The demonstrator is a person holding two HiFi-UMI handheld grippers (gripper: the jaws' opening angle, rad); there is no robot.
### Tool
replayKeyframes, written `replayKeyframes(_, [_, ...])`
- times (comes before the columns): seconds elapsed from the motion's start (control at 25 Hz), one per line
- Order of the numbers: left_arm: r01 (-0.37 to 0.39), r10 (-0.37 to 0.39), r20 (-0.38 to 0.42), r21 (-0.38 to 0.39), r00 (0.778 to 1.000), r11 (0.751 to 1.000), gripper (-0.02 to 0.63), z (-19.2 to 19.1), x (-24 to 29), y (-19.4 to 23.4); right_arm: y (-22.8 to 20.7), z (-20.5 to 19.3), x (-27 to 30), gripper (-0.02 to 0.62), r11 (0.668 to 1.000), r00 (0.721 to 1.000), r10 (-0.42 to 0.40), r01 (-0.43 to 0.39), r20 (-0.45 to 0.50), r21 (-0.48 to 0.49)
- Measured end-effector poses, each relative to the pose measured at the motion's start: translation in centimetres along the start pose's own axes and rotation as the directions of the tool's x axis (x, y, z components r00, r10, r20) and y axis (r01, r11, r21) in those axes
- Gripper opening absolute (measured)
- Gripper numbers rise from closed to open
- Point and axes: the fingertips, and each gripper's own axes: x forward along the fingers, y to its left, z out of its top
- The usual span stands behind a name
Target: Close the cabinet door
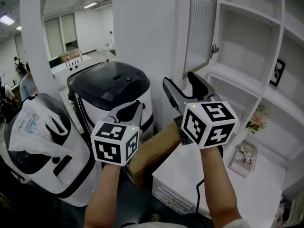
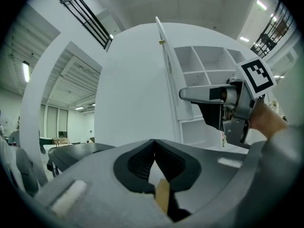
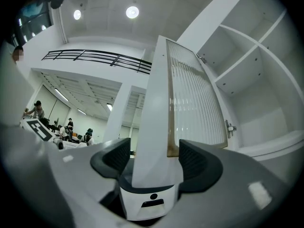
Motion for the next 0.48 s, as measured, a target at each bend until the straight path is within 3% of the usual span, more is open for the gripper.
replayKeyframes(0.24, [0.037, -0.037, 0.024, 0.007, 0.999, 0.999, 0.002, 1.3, 1.7, 0.3, -0.7, 0.8, 0.9, 0.302, 0.999, 0.998, -0.051, 0.051, 0.024, -0.006])
replayKeyframes(0.48, [0.124, -0.126, 0.047, 0.036, 0.991, 0.992, 0.002, 2.6, 3.1, 0.0, -0.7, 0.9, 1.2, 0.295, 0.992, 0.991, -0.127, 0.127, 0.037, -0.015])
